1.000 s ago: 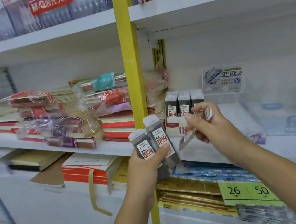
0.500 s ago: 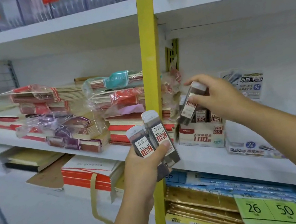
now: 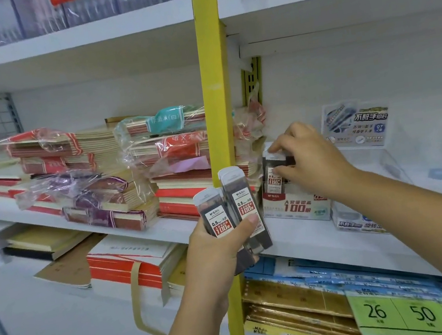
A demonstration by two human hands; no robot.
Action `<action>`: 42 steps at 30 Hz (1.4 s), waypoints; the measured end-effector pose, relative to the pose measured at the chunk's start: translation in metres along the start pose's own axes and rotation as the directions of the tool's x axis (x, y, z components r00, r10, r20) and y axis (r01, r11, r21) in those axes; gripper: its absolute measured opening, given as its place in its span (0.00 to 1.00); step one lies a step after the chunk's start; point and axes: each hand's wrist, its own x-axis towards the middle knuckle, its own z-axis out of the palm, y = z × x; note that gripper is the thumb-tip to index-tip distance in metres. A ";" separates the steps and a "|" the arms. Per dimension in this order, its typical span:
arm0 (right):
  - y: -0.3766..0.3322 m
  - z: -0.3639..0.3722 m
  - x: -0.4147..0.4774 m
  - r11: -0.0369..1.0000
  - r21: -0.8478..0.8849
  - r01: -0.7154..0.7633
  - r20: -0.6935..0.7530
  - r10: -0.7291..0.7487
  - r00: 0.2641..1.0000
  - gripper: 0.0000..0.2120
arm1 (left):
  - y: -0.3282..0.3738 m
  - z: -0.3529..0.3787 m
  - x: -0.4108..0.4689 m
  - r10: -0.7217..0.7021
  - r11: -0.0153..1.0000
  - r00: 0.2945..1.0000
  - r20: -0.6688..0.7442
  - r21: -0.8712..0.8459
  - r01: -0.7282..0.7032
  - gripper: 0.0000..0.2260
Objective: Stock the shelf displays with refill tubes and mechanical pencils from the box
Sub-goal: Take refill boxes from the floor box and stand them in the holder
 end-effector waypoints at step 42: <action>-0.010 0.010 -0.019 0.982 0.181 -0.058 -0.128 0.082 0.988 0.15 | 0.002 -0.003 -0.003 -0.030 0.999 0.985 0.173 0.025 0.026 0.10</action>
